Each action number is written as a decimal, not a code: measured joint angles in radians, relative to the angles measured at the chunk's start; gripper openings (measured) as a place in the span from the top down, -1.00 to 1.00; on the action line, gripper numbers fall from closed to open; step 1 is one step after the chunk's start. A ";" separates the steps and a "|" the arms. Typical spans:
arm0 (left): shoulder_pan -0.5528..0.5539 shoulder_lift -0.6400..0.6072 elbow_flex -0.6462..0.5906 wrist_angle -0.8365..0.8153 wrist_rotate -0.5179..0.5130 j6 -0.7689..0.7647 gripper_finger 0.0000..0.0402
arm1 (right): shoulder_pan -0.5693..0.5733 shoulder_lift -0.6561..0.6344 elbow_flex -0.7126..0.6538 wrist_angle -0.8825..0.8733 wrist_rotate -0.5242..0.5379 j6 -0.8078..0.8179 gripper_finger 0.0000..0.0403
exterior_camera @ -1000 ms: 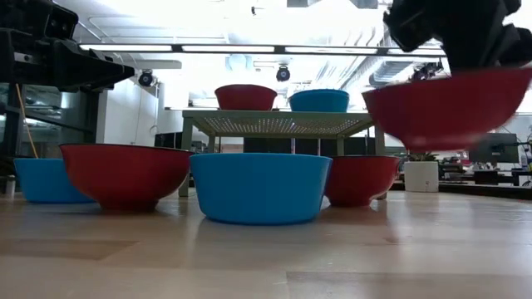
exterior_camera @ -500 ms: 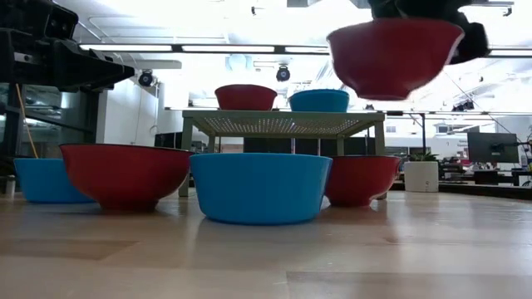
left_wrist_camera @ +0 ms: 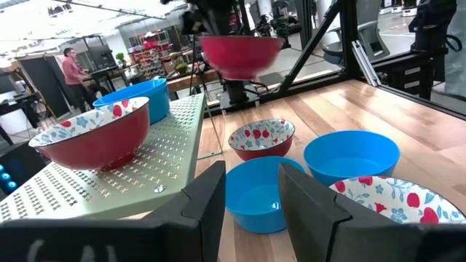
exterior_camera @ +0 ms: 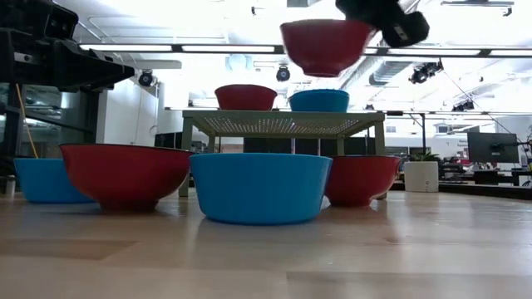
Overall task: Pick & Place Mini bowls
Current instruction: Stack the red patterned bowl on the red patterned bowl on the shelf
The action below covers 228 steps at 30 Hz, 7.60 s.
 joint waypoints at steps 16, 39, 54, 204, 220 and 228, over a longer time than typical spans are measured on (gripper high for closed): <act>0.000 0.000 0.000 0.000 0.000 0.000 0.38 | -0.180 0.288 0.488 -0.122 -0.013 -0.063 1.00; 0.000 0.000 0.000 0.000 0.000 0.000 0.38 | -0.355 0.482 0.623 -0.053 -0.164 -0.032 1.00; 0.000 0.000 0.000 0.000 0.000 0.000 0.38 | -0.402 0.502 0.623 -0.097 -0.222 -0.021 1.00; 0.000 0.000 0.000 0.000 0.000 0.000 0.38 | -0.133 0.206 -0.304 1.208 0.534 -0.601 1.00; 0.000 0.000 0.000 0.000 0.000 0.000 0.38 | -0.139 0.208 -0.307 1.187 0.523 -0.589 1.00; 0.000 0.000 0.000 0.000 0.000 0.000 0.38 | -0.120 0.161 -0.258 1.098 0.534 -0.562 1.00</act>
